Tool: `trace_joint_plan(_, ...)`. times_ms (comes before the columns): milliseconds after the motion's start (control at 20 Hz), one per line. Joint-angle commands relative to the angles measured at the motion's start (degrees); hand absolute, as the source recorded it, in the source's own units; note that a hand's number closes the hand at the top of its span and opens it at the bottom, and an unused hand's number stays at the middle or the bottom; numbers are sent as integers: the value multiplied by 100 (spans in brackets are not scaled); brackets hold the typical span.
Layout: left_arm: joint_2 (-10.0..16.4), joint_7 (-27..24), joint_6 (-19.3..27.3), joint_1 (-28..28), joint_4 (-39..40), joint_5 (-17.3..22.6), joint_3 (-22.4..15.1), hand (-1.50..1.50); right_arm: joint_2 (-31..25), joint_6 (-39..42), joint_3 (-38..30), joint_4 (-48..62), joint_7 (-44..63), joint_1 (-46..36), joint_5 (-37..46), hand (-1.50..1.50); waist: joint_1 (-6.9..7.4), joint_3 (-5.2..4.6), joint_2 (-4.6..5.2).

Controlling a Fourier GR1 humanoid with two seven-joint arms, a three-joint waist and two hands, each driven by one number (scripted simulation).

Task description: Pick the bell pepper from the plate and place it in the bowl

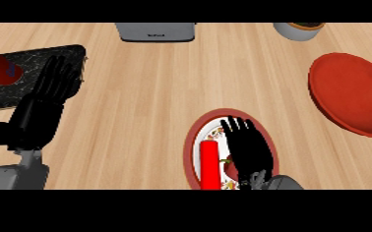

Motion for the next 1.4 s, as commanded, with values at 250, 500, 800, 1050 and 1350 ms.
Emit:
trace_joint_plan(250,-169,159,-320,40,-32,-211,335,0,183,-60,-392,712,-643,-68,521,-150,3,0,1)
trace_joint_plan(500,-364,-182,-284,86,181,-443,213,0,119,100,40,955,-892,-322,830,150,8,-1,5)
trace_joint_plan(800,-461,90,-361,-16,113,-418,320,0,124,72,206,934,-1134,-102,1292,150,-10,-1,-1)
trace_joint_plan(1050,-459,314,-340,-183,-20,-448,407,0,545,358,163,1131,-1172,-631,1598,150,4,0,-1)
trace_joint_plan(1350,-334,240,-339,-1,11,-299,659,0,-2017,-946,-359,-280,-4094,814,335,150,-308,27,-36)
